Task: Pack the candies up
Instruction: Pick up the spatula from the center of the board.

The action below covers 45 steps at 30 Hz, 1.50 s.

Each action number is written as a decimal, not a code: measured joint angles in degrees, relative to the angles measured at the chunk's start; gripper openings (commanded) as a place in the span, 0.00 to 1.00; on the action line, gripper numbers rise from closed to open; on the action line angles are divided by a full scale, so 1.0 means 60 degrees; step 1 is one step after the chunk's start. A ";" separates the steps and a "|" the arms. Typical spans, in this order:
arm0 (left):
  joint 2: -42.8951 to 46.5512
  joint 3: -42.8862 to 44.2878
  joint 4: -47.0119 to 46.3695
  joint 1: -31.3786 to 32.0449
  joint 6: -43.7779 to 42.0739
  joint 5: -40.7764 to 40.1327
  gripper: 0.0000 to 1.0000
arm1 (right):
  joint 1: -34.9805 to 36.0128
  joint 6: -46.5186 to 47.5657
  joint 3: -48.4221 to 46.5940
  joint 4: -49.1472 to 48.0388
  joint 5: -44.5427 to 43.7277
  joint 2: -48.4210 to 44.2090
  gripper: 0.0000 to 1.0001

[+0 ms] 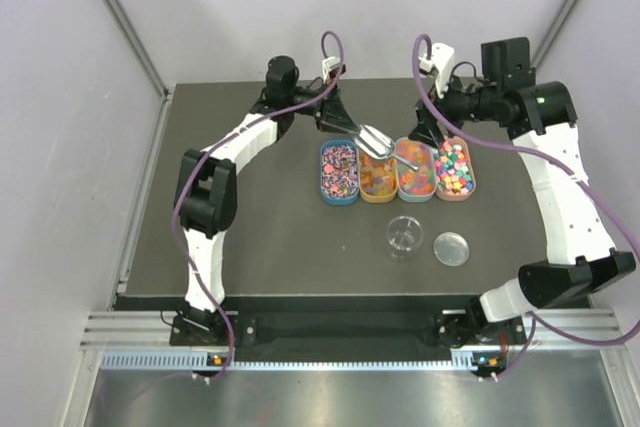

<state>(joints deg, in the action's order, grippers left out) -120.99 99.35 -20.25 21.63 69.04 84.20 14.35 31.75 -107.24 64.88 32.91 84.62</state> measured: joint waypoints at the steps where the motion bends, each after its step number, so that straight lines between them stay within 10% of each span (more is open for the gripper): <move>1: 0.0000 -0.0011 -0.0004 -0.0022 -0.0007 0.0004 0.00 | 0.0000 -0.0018 -0.0168 0.0066 0.0029 -0.0029 0.70; 27: 0.0186 0.3351 -0.0852 -0.0444 -0.1395 -0.0368 0.00 | 0.0106 -0.0623 0.1111 -0.0798 0.0117 -0.1366 0.73; 36: 0.0244 0.6768 0.5344 -0.0863 -0.7326 -0.3355 0.00 | 0.0109 -0.0827 0.1282 -0.1541 -0.0157 -0.1989 0.73; 45: 0.0499 0.4084 0.9023 -0.0601 -1.0127 -0.5927 0.00 | 0.0109 -0.1195 0.2390 -0.2586 -0.0197 -0.3322 0.72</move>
<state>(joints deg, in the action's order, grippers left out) -117.99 123.85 33.89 18.02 8.27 48.64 15.00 24.58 -92.90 49.36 31.73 64.69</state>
